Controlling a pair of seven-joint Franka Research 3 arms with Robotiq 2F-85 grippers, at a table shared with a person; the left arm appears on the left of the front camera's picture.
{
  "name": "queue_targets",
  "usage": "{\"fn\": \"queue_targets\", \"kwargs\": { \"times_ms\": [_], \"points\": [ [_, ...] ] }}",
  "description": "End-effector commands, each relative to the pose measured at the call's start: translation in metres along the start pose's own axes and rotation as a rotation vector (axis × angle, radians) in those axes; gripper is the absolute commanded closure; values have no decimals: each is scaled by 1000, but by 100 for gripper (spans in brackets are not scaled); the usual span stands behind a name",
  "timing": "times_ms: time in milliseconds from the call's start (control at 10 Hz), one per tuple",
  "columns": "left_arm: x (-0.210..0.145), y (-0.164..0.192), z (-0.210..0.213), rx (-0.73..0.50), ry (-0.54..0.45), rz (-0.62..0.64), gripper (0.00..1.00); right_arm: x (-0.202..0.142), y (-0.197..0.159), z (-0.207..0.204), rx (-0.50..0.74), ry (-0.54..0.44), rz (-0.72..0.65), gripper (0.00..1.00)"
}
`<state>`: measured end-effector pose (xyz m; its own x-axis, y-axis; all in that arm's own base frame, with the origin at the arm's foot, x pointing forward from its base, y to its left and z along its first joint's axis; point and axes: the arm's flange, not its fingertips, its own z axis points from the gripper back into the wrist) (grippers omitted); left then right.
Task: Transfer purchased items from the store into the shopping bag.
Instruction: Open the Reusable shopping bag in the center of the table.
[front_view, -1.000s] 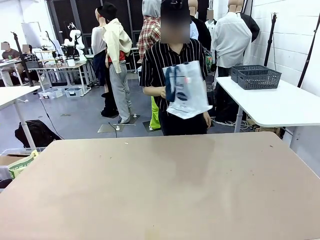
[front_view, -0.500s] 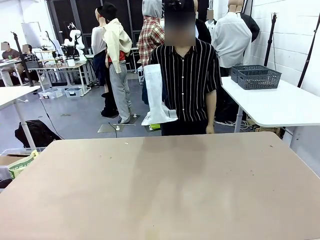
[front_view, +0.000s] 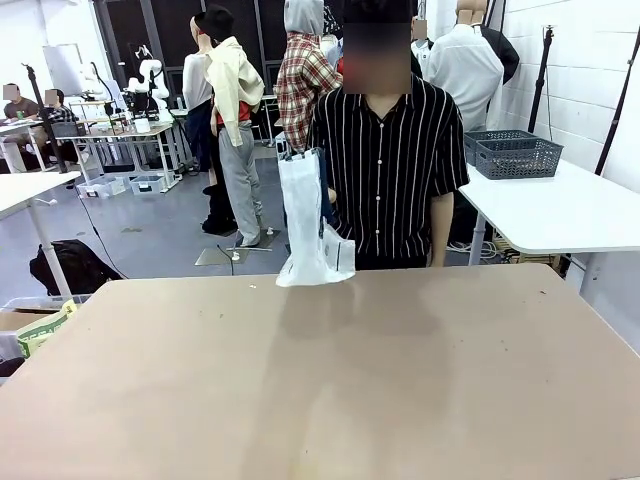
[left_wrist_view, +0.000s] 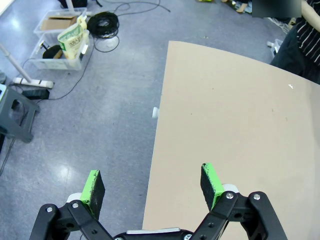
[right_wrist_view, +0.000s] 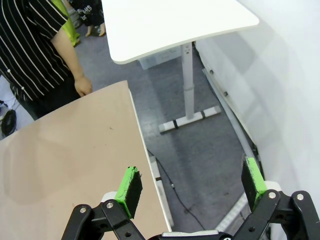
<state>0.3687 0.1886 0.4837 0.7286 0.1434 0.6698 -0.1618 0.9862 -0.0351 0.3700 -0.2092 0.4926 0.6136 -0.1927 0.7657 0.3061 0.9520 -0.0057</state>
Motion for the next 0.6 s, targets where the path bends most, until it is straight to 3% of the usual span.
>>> {"fn": "queue_targets", "kwargs": {
  "times_ms": [0, 500],
  "points": [
    [0, 4, 1, 6, -1, -10, 0, 0, -1, 1, -4, -2, 10, 0],
    [0, 4, 1, 6, -1, -10, 0, 0, -1, 1, -4, -2, 10, 0]
  ]
}}
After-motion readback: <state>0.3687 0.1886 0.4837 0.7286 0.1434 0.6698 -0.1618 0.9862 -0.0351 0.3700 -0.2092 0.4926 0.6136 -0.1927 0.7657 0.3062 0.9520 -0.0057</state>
